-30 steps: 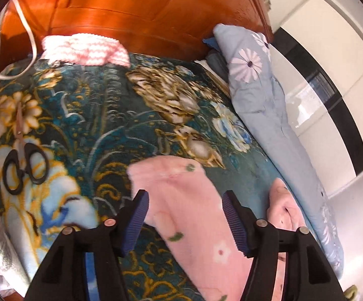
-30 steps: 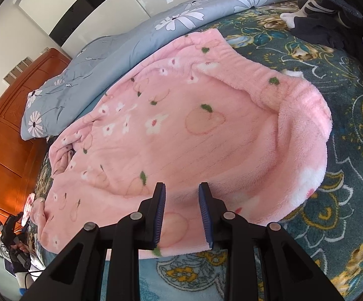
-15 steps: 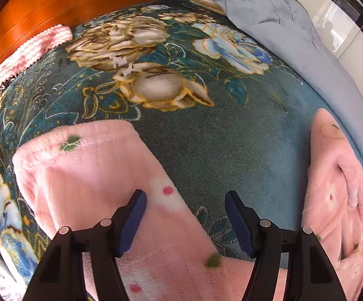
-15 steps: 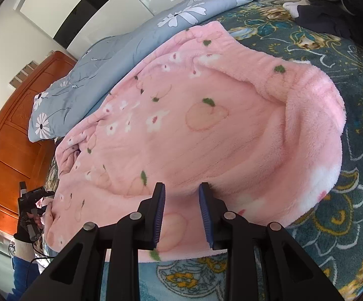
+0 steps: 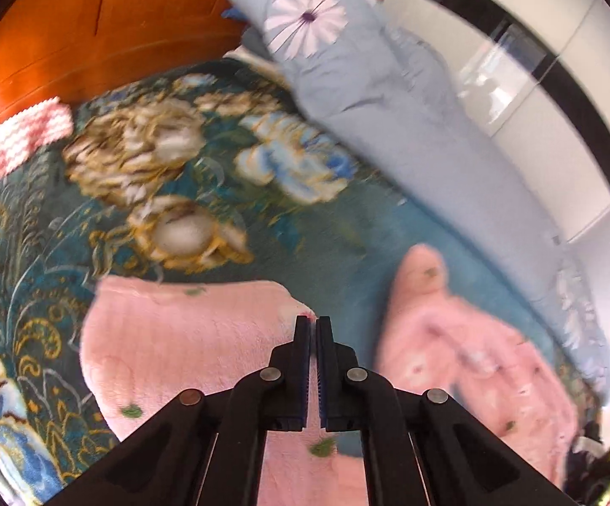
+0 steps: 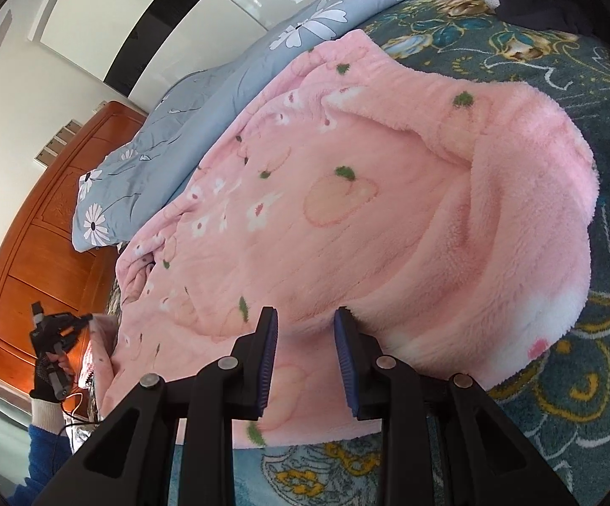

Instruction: Fold clothes

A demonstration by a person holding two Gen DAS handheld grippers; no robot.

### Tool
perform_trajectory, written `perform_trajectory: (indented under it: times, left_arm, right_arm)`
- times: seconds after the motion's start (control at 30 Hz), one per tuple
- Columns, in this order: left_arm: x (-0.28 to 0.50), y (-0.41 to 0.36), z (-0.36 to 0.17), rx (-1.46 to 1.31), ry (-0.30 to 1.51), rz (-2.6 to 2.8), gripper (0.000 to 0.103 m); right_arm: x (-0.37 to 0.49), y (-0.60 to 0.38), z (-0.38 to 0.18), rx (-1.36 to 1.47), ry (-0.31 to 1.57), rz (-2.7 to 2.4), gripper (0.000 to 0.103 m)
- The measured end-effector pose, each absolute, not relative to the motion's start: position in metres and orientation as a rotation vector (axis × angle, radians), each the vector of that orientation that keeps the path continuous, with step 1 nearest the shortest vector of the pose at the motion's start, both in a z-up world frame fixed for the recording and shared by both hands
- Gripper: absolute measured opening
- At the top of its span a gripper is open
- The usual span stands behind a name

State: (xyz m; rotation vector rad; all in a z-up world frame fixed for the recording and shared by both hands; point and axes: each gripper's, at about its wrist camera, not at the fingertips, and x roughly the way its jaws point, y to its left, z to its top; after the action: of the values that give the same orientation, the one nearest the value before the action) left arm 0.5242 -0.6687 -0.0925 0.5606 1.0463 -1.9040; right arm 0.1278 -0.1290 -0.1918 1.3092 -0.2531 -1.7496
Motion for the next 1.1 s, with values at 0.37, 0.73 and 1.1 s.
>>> perform_trajectory:
  times: [0.37, 0.73, 1.1]
  left_arm:
    - [0.671, -0.63, -0.103, 0.316, 1.071, -1.824, 0.003]
    - [0.726, -0.61, -0.204, 0.46, 1.162, -1.695, 0.004]
    - [0.662, -0.582, -0.17, 0.868, 0.708, -1.957, 0.068]
  right_arm:
    - [0.13, -0.126, -0.193, 1.308, -0.255, -1.771, 0.029]
    - [0.136, -0.13, -0.185, 1.317, -0.204, -1.807, 0.029]
    - [0.152, -0.146, -0.179, 1.317, -0.171, -1.809, 0.029]
